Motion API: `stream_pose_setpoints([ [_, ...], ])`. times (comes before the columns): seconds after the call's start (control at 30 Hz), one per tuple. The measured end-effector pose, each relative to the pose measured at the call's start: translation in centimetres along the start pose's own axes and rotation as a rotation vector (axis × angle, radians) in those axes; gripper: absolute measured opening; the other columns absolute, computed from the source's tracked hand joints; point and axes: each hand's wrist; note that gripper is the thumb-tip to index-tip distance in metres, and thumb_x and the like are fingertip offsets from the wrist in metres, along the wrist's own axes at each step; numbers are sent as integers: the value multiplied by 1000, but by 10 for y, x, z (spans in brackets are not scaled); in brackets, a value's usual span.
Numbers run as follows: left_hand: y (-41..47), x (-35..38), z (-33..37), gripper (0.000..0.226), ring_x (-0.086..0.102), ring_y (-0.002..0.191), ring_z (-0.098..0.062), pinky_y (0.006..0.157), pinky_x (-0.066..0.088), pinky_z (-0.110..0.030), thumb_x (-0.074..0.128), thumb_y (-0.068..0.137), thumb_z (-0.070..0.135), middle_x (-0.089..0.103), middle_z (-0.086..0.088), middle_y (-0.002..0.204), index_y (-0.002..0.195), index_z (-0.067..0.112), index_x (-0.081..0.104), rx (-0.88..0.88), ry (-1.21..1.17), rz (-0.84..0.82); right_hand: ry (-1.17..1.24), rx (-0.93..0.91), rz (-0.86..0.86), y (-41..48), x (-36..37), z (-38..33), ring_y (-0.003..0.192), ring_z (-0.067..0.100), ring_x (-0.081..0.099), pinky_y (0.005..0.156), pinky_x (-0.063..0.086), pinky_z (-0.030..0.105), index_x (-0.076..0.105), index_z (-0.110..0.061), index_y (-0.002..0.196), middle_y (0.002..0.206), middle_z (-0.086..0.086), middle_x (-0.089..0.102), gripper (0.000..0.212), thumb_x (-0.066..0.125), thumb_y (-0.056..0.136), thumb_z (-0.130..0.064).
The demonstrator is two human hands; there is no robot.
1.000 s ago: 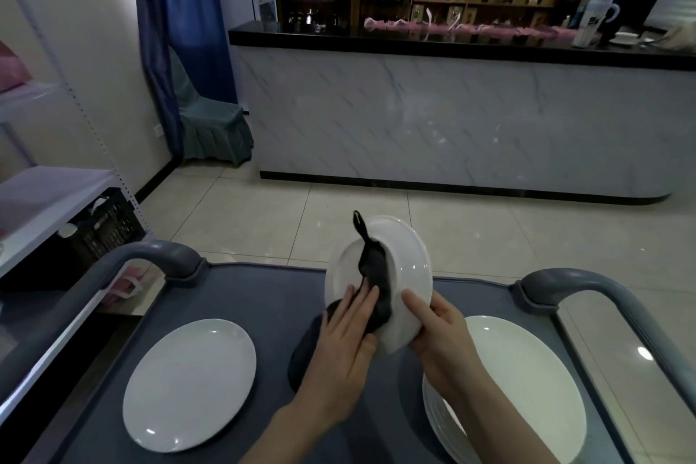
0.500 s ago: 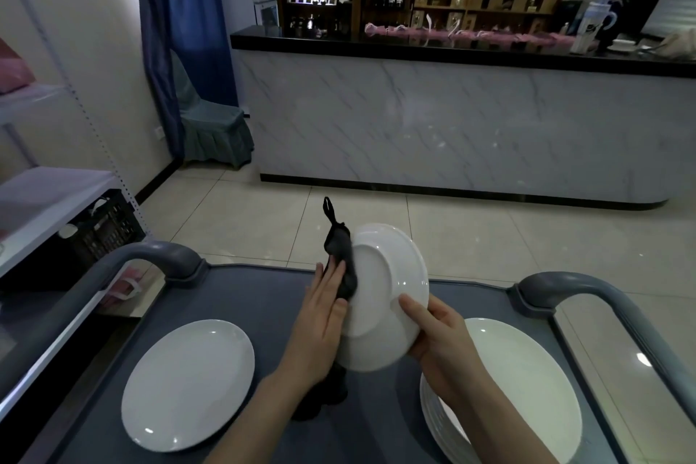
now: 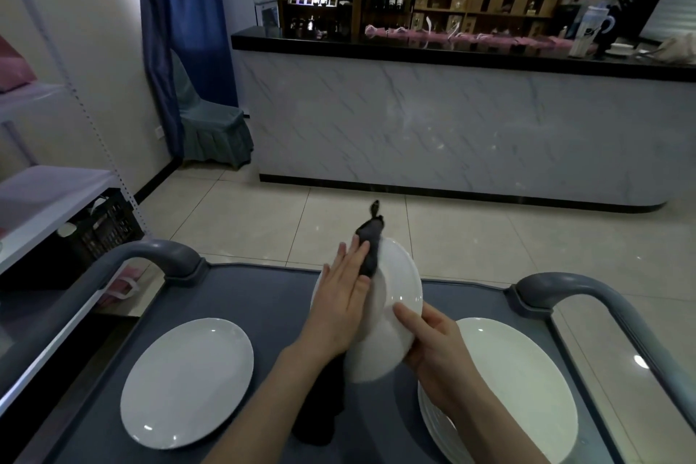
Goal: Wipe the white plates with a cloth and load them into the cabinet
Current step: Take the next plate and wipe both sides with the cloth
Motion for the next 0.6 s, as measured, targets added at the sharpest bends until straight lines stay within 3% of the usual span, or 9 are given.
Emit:
stream_pose_setpoints([
  [0.1, -5, -6, -21, 47, 1, 147, 3, 122, 6, -29, 30, 107, 27, 6, 37, 149, 147, 46, 16, -138, -105, 53, 13, -23, 18, -1, -4, -5, 83, 26, 67, 66, 56, 35, 76, -3, 96, 99, 21, 72, 28, 70, 76, -22],
  [0.2, -26, -2, -28, 46, 11, 149, -2, 118, 13, -20, 34, 106, 22, 18, 22, 158, 144, 45, 23, -201, -216, 116, 33, -42, 41, -2, -9, -10, 82, 25, 65, 64, 55, 34, 75, -1, 93, 96, 21, 72, 28, 70, 75, -22],
  [0.3, -49, 13, -19, 46, 10, 149, -3, 120, 11, -18, 32, 101, 30, 20, 22, 158, 146, 40, 27, -84, -222, 136, 59, -53, 61, 0, -11, -11, 81, 23, 67, 61, 56, 30, 76, -3, 92, 96, 19, 72, 27, 70, 75, -23],
  [0.4, -66, 33, -3, 51, 4, 150, -2, 120, 4, -16, 24, 101, 46, 15, 24, 160, 152, 39, 22, 11, -170, 58, 93, -64, 67, 2, -13, -9, 90, 25, 70, 68, 59, 32, 75, -3, 101, 105, 20, 73, 28, 68, 80, -21],
  [0.6, -34, 31, 22, 52, -2, 147, 5, 120, -5, -22, 13, 98, 48, 7, 23, 161, 150, 43, 12, 64, -32, -24, 36, -21, 61, 0, -14, 0, 102, 32, 69, 73, 58, 36, 70, -5, 114, 111, 19, 72, 38, 67, 82, -25],
])
Point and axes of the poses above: each hand's wrist, its own y-axis towards the middle knuckle, its own x-axis out of the palm, z = x × y
